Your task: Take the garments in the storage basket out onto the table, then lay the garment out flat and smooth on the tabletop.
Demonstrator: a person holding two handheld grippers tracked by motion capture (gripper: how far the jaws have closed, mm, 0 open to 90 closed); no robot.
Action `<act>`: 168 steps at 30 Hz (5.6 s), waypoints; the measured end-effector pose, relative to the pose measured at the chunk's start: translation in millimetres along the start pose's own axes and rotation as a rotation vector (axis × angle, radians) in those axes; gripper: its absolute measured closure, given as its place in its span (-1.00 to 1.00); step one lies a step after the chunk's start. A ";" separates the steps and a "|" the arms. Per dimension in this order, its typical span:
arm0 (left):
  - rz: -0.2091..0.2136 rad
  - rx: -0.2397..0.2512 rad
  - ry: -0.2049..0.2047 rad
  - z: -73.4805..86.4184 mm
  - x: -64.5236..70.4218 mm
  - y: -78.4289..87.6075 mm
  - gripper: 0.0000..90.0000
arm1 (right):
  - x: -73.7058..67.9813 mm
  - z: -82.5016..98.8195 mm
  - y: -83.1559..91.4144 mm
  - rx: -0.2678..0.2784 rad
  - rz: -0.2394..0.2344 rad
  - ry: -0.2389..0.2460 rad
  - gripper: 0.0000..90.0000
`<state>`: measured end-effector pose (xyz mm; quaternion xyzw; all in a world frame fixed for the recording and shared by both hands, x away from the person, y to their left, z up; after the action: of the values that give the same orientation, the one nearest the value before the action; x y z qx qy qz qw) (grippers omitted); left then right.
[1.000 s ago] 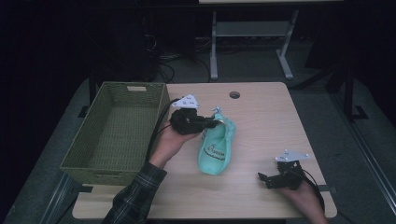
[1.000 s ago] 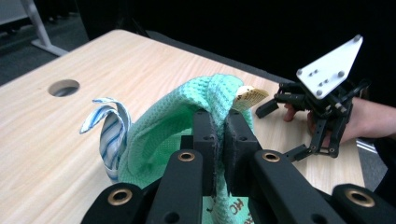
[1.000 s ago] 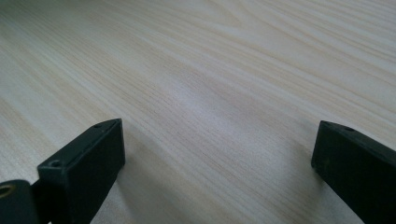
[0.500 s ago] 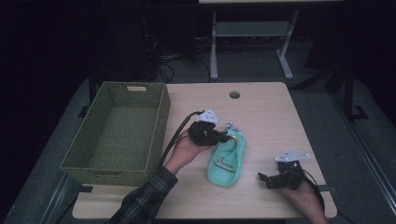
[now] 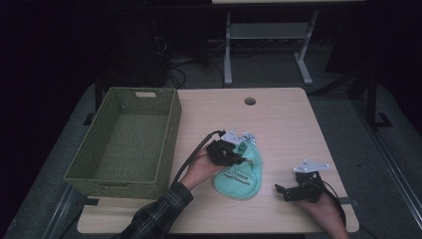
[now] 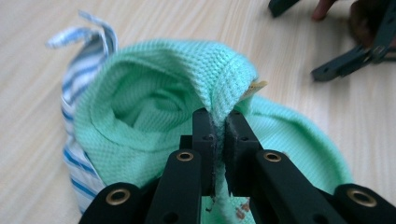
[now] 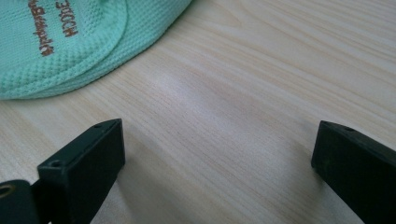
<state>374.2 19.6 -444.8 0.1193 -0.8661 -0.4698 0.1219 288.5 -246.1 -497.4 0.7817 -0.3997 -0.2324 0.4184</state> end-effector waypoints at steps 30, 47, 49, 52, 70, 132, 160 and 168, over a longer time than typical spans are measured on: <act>0.019 0.003 0.045 25.6 20.4 29.6 0.62 | 0.0 0.0 0.0 0.000 0.000 0.000 -0.95; 0.022 -0.067 0.076 68.7 40.0 26.7 0.99 | 0.0 0.0 0.1 0.000 0.000 0.000 -0.95; 0.022 -0.080 0.074 70.6 39.9 22.2 0.99 | 0.0 0.0 0.1 -0.001 0.000 0.000 -0.95; -0.008 -0.106 0.069 72.1 39.7 14.4 0.97 | -0.1 0.1 0.1 0.000 0.002 -0.008 -0.95; -0.024 -0.137 0.073 75.2 33.9 10.6 0.95 | 7.7 -7.5 14.9 0.023 -0.015 -0.029 -0.42; -0.018 -0.166 0.087 71.2 32.9 10.3 0.99 | 12.2 -157.7 -68.2 -0.041 -0.145 0.129 0.99; -0.020 -0.155 0.098 70.9 34.6 9.4 0.99 | 44.6 -142.5 -69.0 -0.087 0.025 0.090 1.00; -0.022 -0.157 0.097 70.9 34.7 9.6 0.99 | 58.2 -135.0 -62.5 -0.091 0.078 0.027 1.00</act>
<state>317.7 69.2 -470.7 0.1414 -0.8185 -0.5311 0.1676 442.9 -209.9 -478.4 0.7488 -0.4134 -0.2233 0.4674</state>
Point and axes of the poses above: each handheld gripper's, and its own axes: y roughly backward along the jaws, z roughly out of its underside, x roughly to its right, the point moved 2 cm from there along -y, roughly forward along the jaws, and after that the axes turned 12 degrees about -x, right-handed, at the moved point
